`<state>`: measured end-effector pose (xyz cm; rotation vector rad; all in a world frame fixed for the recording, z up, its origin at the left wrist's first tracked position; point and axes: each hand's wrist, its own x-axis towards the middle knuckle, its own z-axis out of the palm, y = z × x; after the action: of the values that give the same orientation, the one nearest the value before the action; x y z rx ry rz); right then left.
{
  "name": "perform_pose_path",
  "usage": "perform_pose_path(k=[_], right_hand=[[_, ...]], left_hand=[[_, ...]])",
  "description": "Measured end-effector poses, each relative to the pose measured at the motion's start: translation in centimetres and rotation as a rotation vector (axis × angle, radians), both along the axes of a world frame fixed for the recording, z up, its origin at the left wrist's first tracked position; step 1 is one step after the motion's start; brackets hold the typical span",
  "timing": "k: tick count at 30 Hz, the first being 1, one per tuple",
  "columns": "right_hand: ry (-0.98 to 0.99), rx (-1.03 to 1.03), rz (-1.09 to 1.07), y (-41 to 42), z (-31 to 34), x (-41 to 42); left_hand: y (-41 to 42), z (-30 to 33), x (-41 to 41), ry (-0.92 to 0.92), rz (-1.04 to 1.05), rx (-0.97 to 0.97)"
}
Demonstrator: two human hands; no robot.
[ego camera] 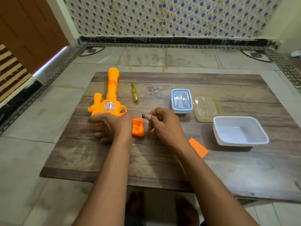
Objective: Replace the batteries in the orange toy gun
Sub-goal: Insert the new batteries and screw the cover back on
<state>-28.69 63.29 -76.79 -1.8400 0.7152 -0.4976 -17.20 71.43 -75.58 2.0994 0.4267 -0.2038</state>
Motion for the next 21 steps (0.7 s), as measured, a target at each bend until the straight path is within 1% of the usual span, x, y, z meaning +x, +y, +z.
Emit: perform_pose_path(k=[5,9,14,18,21], right_hand=[[-0.044,0.163,0.016,-0.1,-0.2,0.5],[-0.125,0.402,0.058,0.1,0.2,0.1],[-0.270,0.614,0.077,0.4,1.3,-0.3],[-0.333,0.564,0.064,0.3,1.8,-0.6],[-0.356,0.468,0.063,0.4,2.3,-0.8]], left_hand=[[0.2,0.1,0.7,-0.010,0.139,-0.107],[0.8,0.1,0.8,-0.006,0.190,-0.272],[1.3,0.5,0.6,-0.004,0.222,-0.533],[1.1,1.2,-0.9,-0.014,0.247,-0.662],[1.3,1.2,-2.1,-0.004,0.245,-0.689]])
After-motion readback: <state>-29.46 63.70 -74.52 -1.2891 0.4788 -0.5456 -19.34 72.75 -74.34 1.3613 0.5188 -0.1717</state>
